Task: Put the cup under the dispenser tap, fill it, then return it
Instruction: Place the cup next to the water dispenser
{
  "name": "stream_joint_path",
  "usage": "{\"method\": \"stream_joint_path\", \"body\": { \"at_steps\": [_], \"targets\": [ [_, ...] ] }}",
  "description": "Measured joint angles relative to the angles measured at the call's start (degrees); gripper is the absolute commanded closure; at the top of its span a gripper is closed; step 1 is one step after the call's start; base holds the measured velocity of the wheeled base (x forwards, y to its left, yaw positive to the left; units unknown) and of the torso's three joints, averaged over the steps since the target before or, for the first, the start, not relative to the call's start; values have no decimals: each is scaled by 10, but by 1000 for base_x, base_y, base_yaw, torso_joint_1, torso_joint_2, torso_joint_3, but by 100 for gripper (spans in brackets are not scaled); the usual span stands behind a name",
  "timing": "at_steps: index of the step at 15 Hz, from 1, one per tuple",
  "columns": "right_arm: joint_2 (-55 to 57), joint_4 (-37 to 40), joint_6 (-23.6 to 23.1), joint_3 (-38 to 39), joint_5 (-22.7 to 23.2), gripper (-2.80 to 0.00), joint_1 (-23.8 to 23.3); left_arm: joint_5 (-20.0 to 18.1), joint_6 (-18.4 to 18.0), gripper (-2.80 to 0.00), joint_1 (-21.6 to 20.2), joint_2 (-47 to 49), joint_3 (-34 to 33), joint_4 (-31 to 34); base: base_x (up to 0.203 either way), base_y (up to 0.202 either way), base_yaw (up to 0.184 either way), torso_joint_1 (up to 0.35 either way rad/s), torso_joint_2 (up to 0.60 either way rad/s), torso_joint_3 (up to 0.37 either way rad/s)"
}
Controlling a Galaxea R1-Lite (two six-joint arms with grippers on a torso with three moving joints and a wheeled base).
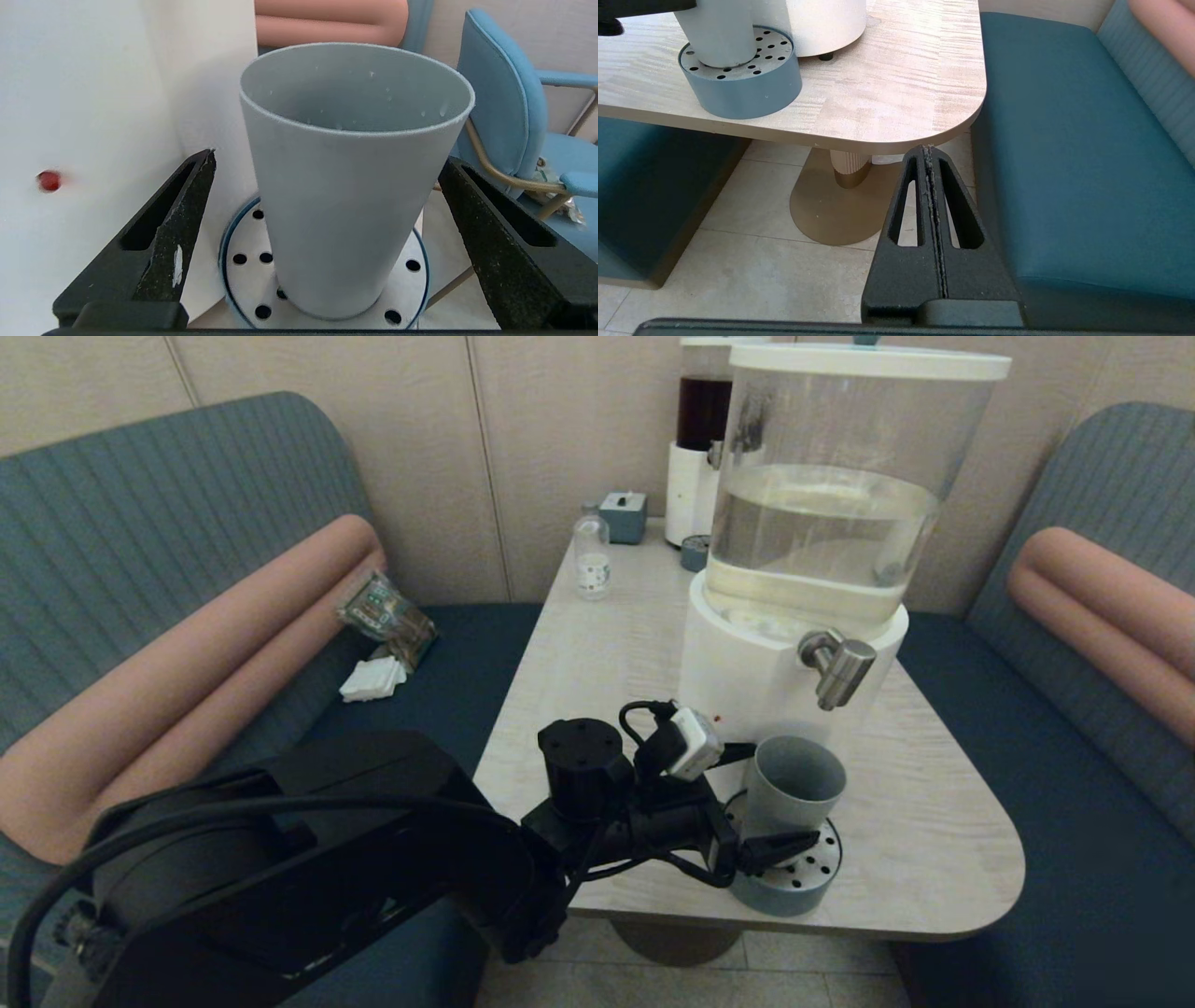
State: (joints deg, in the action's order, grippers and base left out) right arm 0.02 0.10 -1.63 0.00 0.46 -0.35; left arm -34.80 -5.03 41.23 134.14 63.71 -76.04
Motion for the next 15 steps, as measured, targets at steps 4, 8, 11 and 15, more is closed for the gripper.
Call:
{"method": "stream_joint_path", "body": {
  "at_steps": [4, 8, 11, 15],
  "targets": [
    [0, 0, 0, 0, 0, 0, 0, 1, 0, -280, 1, 14, 18, 0, 0, 0, 0, 0, 0, 0],
    [0, 0, 0, 0, 0, 0, 0, 2, 2, -280, 4, 31, 44, 0, 0, 0, 0, 0, 0, 0],
    [0, 0, 0, 0, 0, 0, 0, 4, 2, -280, 9, 45, 74, -1, 0, 0, 0, 0, 0, 0],
    [0, 0, 0, 0, 0, 0, 0, 8, 2, 0, 12, 56, 87, -2, 0, 0, 0, 0, 0, 0]
  ]
}}
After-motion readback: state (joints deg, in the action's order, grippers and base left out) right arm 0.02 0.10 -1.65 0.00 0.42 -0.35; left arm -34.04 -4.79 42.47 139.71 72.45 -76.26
